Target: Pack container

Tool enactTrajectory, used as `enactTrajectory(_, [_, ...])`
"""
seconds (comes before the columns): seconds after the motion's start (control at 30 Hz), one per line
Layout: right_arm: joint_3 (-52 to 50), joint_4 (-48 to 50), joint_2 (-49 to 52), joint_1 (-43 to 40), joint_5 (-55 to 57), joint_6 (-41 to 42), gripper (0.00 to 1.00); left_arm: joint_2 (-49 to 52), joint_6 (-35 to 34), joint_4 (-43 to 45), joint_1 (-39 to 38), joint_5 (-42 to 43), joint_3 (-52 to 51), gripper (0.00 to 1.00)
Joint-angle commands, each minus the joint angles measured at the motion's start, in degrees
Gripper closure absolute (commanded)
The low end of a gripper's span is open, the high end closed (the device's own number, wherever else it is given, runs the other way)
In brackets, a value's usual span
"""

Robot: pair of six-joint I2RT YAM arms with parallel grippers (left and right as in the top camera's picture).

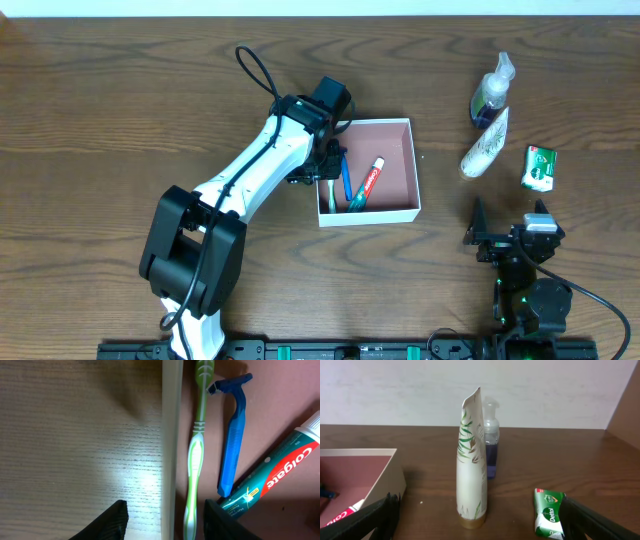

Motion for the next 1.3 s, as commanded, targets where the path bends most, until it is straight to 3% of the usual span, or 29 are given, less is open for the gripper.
enactTrajectory(0.0, [-0.2,-0.2,-0.4,0.6,-0.2,-0.9,0.01,-0.5,1.5,-0.8,0.0,-0.6,1.3,0.50])
enactTrajectory(0.27, [-0.2,-0.2,-0.4,0.6,-0.3,-0.9,0.01,-8.7,3.7,-3.4,0.0,-0.7,6.6,0.49])
enactTrajectory(0.4, [-0.2,-0.2,-0.4,0.6,-0.2,-0.9,0.01,-16.2,4.6,-5.4,0.1,-2.3,9.2,0.43])
enactTrajectory(0.47, [-0.2,-0.2,-0.4,0.6,-0.2,-0.9,0.01,-20.5,4.6,-6.9,0.5,-6.2,10.0,0.36])
enactTrajectory(0.57, [-0.2,-0.2,-0.4,0.6,-0.3,-0.9,0.01,-26.9,4.1,-9.4,1.9,-13.3,10.1,0.17])
enactTrajectory(0.77, [-0.2,-0.2,-0.4,0.6,-0.2,-0.9,0.01,-35.0,3.9,-15.0,10.3,-18.1,10.0,0.00])
enactTrajectory(1.0, [-0.2,-0.2,-0.4,0.6,-0.2,-0.9,0.01,-34.5,3.9,-17.0,22.6,-16.3,5.0,0.02])
enactTrajectory(1.27, [-0.2,-0.2,-0.4,0.6,-0.2,-0.9,0.01,-33.2,2.9,-13.5,27.3,-13.8,-2.4,0.02])
